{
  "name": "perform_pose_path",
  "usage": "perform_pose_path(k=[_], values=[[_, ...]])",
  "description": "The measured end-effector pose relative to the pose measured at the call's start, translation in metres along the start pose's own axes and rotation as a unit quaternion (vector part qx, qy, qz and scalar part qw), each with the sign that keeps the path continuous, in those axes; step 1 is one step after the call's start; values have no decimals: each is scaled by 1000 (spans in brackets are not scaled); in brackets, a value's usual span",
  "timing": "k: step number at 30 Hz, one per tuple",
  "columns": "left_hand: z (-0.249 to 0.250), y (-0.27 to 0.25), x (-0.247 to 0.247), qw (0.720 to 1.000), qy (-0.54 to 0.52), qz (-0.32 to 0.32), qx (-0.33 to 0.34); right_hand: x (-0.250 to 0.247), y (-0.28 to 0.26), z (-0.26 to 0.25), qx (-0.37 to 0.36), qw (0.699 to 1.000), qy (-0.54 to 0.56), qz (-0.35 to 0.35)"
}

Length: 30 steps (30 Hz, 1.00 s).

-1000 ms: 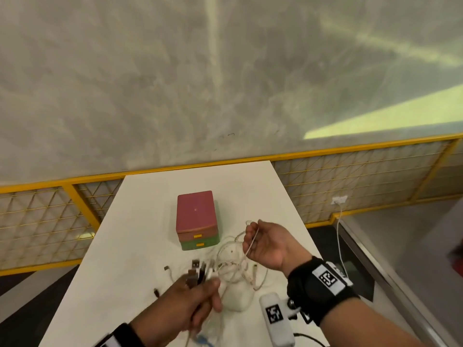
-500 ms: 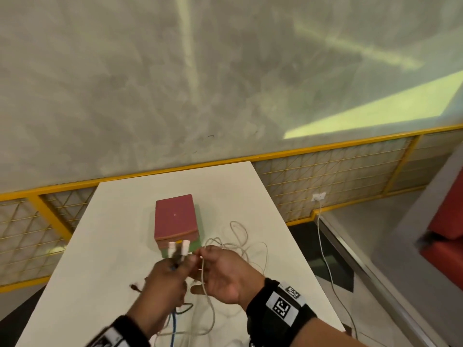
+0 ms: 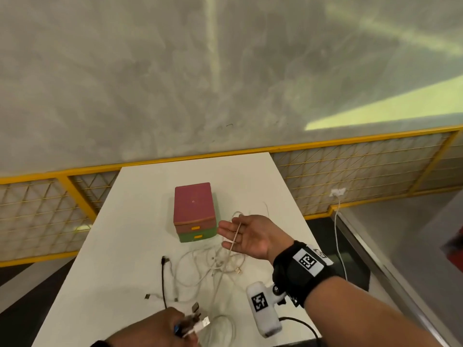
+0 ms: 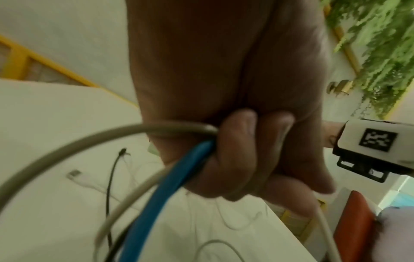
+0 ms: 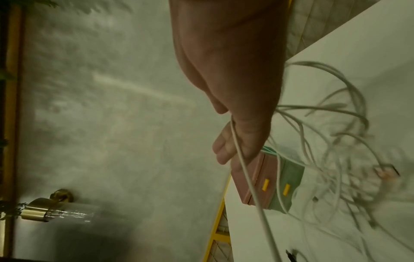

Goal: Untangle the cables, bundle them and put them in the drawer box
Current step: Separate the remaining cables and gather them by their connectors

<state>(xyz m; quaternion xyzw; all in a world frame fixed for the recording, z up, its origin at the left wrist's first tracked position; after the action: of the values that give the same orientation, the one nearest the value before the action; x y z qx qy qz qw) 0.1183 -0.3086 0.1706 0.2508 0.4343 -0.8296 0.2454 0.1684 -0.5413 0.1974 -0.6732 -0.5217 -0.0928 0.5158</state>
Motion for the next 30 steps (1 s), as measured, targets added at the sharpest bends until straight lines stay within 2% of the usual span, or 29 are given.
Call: perform_pose_path(k=[1,3,4,5,6,8,10,12,13,16,18,23,26,28,30], values=[[5,-7,-6,1000,23,17,5,-1,2,3,-4,1000,11,-3],[15,-12,-22,998,-11,58,28,-4,4,8,-14,999,34,-7],[14,-9,-32,993,-73,90,22,-4,4,9,-18,999,35,-12],[8,-5,-42,973,-170,152,13,-4,3,9,-21,999,30,-19],[3,-2,-51,940,-278,198,5,-4,2,9,-24,999,20,-23],[8,5,-67,880,-412,234,27,-6,1,7,-29,999,3,-15],[23,4,-88,833,-478,266,75,-8,0,4,-43,999,-9,-3],[43,4,-106,808,-497,294,114,-8,-2,4,-53,998,-16,8],[52,8,-108,810,-489,298,123,-5,-4,6,-52,998,-18,8],[89,25,-90,869,-375,285,150,13,-12,19,-35,999,-30,-29],[98,35,-73,889,-324,287,148,25,-16,32,-11,998,-33,-49],[80,50,-57,895,-274,330,120,23,-16,28,-13,998,-32,-46],[79,49,-62,886,-299,331,125,28,-16,25,-12,997,-53,-48],[85,45,-65,891,-300,314,137,31,-17,25,-13,996,-72,-41],[92,38,-59,903,-293,269,164,26,-14,18,-14,999,-49,-13]])
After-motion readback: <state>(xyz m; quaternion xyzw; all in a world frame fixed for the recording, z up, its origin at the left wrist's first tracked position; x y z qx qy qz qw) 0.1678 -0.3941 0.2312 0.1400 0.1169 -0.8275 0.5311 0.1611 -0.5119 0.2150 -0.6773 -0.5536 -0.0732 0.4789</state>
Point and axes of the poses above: each hand's wrist, its own y-axis towards the middle knuckle, its own x-axis out of the palm, z = x × y, the point moved 6 cm from there along y, towards the middle knuckle, and after that the axes turned 9 degrees about y, right-handed, at the moved point
